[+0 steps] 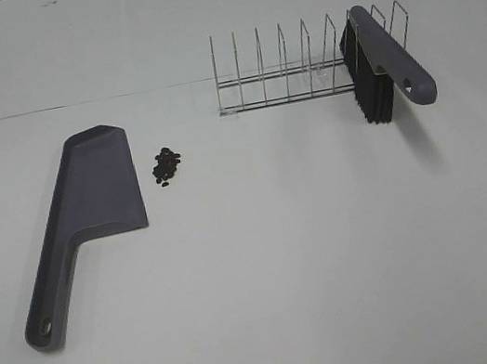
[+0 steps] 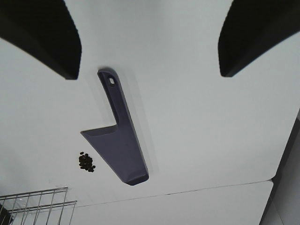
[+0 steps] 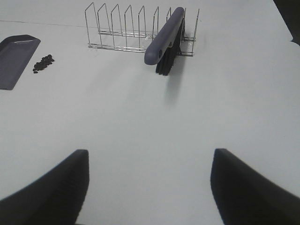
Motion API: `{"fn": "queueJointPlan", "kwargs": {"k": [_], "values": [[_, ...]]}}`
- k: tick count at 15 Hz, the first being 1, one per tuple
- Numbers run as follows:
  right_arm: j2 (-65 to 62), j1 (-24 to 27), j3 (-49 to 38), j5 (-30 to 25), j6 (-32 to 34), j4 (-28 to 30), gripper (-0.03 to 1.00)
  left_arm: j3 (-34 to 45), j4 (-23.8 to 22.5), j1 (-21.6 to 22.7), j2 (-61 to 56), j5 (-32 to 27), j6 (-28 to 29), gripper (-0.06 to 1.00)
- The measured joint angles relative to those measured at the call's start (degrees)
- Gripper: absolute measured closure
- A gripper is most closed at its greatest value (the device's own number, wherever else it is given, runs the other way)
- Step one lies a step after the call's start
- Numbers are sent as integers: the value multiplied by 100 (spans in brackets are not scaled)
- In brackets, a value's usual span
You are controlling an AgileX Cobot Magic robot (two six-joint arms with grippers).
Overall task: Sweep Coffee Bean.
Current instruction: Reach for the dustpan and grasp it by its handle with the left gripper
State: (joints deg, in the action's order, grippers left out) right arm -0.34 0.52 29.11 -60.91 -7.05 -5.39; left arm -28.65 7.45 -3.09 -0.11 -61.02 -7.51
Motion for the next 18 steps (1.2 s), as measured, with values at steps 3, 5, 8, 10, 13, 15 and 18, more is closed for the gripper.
{"fn": "queueJointPlan", "kwargs": {"k": [3,5,8,10,13,15,18], "values": [[0,0,0,0,0,0,36,0,0,0,0,0,0,21],[0,0,0,0,0,0,36,0,0,0,0,0,0,21],[0,0,0,0,0,0,36,0,0,0,0,0,0,21],[0,0,0,0,0,0,36,0,0,0,0,0,0,21],[0,0,0,0,0,0,36,0,0,0,0,0,0,21],[0,0,0,0,0,0,36,0,29,0,0,0,0,21],[0,0,0,0,0,0,36,0,241,0,0,0,0,21]]}}
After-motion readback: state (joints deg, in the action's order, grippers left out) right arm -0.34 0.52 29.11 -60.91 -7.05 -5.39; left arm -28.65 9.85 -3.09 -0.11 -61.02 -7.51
